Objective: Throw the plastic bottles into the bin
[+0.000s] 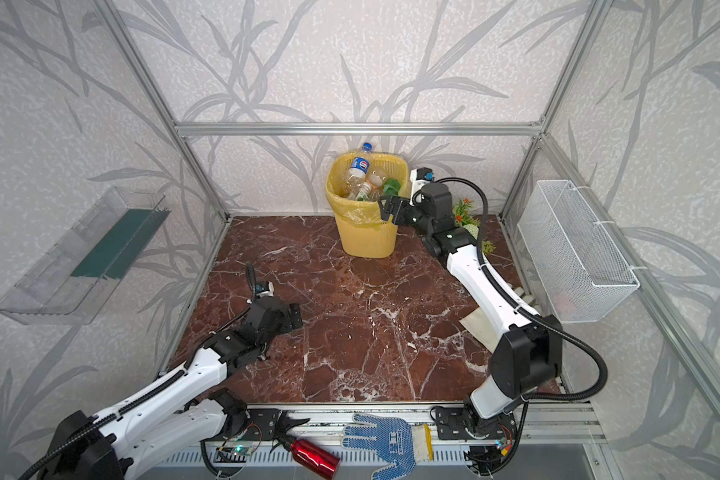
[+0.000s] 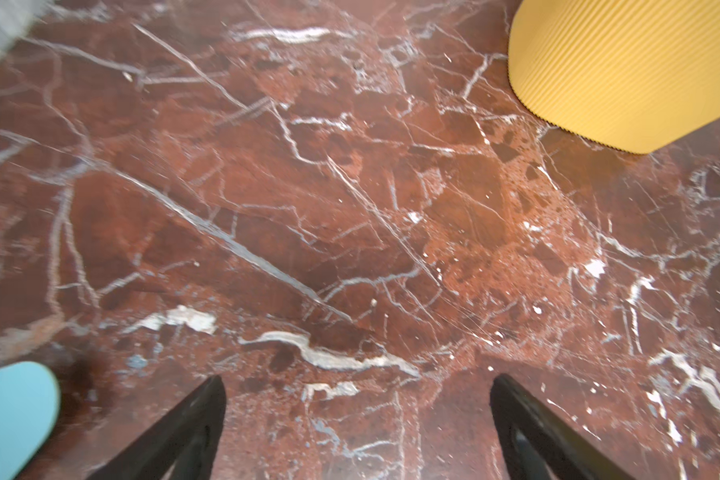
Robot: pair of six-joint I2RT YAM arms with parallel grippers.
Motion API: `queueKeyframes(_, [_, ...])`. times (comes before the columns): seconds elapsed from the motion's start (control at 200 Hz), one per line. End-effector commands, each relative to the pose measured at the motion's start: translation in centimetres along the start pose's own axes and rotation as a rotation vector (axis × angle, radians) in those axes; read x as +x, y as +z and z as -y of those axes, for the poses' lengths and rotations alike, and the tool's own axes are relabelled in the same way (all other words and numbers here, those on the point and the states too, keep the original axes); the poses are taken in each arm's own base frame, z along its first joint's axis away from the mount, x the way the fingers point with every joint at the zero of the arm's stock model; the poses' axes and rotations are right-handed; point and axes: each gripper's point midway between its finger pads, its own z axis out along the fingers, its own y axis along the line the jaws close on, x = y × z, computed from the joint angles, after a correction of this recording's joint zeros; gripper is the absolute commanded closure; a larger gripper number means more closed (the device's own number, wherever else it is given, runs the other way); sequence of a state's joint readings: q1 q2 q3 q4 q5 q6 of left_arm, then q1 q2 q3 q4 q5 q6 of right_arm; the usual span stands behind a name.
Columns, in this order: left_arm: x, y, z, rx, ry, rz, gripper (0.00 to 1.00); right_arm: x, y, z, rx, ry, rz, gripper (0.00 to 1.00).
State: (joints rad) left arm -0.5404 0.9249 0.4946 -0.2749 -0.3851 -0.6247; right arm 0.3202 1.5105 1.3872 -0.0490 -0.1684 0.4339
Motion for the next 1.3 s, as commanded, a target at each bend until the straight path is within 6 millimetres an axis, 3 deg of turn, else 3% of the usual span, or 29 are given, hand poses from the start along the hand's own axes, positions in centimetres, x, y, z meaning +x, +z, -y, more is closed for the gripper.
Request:
queueKeyframes(0.0, [-1.9, -0.5, -1.1, -0.059, 0.011, 0.091, 0.01, -0.8, -3.9, 2.5, 0.039, -0.162, 0.134, 0.03])
queueKeyframes(0.125, [-2.8, -0.7, -1.3, -0.067, 0.02, 0.131, 0.01, 4.3, -7.3, 8.2, 0.189, -0.251, 0.151, 0.01])
queueKeyframes(0.255, [-3.6, -0.7, -0.7, -0.049, 0.039, 0.153, 0.01, 8.8, -10.1, 12.2, 0.309, -0.318, 0.167, 0.01])
queueKeyframes(0.465, [-6.1, -1.0, -1.2, -0.116, 0.093, 0.237, 0.01, 14.6, -12.0, 15.7, 0.38, -0.396, 0.158, 0.01])
queueKeyframes(0.655, [-8.0, -1.8, -2.9, -0.203, 0.116, 0.314, 0.01, 18.3, -11.4, 17.8, 0.41, -0.463, 0.085, 0.01])
queueKeyframes(0.75, [-8.2, -1.6, -4.1, -0.253, 0.126, 0.326, 0.01, 18.7, -10.5, 18.2, 0.403, -0.469, 0.1, 0.01])
queueKeyframes(0.899, [-7.9, -1.2, -6.3, -0.331, 0.103, 0.331, 0.01, 17.7, -9.4, 19.1, 0.427, -0.488, 0.17, 0.01])
queueKeyframes(1.084, [-7.7, -1.2, -8.5, -0.411, 0.097, 0.345, 0.01, 19.5, -7.3, 20.1, 0.387, -0.485, 0.173, 0.01])
queueKeyframes(1.294, [-8.5, -1.1, -10.7, -0.5, 0.072, 0.375, 0.01, 19.3, -5.8, 21.7, 0.432, -0.434, 0.065, 0.01])
